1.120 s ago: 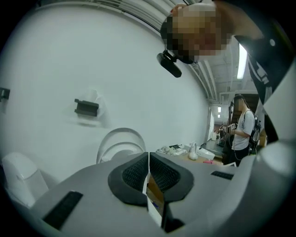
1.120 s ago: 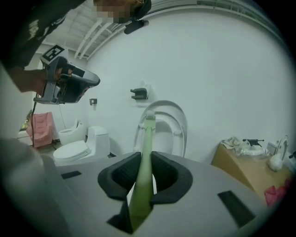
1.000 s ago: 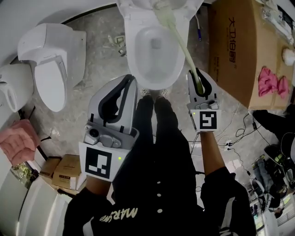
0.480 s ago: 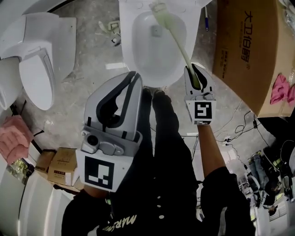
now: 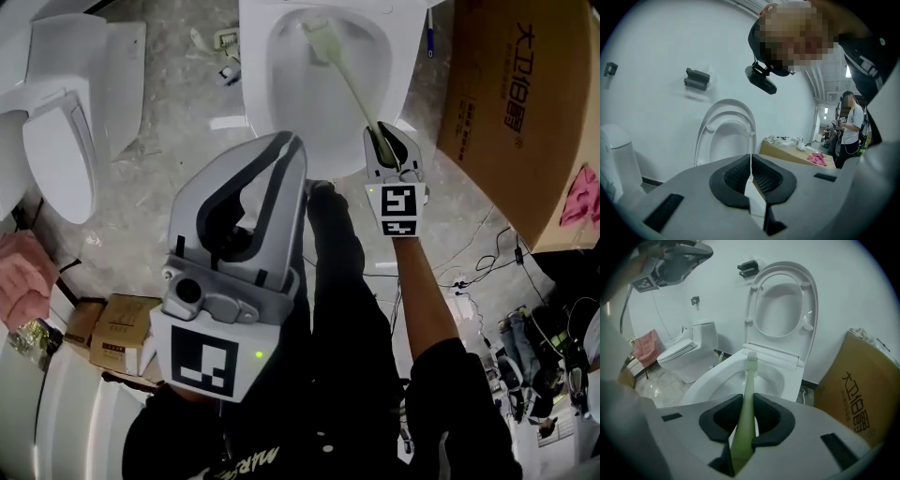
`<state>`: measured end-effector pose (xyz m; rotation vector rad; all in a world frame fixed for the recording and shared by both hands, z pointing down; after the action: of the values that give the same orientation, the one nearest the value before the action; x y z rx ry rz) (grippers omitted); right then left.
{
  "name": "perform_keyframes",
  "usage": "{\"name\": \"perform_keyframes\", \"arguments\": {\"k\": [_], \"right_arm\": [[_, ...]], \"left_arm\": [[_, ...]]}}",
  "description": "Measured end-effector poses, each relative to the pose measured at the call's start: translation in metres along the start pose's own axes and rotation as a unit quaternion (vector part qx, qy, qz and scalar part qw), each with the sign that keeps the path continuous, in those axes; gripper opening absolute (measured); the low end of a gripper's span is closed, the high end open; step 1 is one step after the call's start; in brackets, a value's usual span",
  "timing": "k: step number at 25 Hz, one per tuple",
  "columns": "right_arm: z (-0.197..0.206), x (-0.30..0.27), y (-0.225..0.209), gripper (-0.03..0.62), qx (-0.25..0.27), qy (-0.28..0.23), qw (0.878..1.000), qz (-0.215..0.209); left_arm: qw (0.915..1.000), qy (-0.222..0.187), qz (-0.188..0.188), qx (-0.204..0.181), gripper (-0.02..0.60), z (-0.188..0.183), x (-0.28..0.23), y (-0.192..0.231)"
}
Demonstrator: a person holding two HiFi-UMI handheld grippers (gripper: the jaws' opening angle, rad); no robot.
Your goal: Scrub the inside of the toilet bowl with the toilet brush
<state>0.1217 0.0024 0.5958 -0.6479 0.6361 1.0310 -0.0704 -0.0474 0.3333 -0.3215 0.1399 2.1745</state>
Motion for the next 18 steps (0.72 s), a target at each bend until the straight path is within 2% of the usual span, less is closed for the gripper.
{"name": "perform_keyframes", "arguments": {"k": [7, 18], "right_arm": [[0.011, -0.040, 0.007, 0.086, 0.007, 0.058, 0.998, -0.005], [0.020, -0.081, 0.008, 0.086, 0.010, 0.110, 0.994, 0.007]], "left_arm": [[1.0000, 0.005, -0.003, 0.007, 0.034, 0.018, 0.000, 0.001], [0.9998, 0.012, -0.005, 0.018, 0.034, 0.039, 0.002, 0.005]]}}
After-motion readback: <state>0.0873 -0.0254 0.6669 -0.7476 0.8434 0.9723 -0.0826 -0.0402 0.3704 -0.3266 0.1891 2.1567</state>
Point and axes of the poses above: the fingertips, and each gripper's own axes: x backward along the fingers, y to its left, z out of its underside, the point moved 7 cm from there along x, backward along the fingers, and after that the axes turned 15 degrees about -x, right-handed, at the moved point
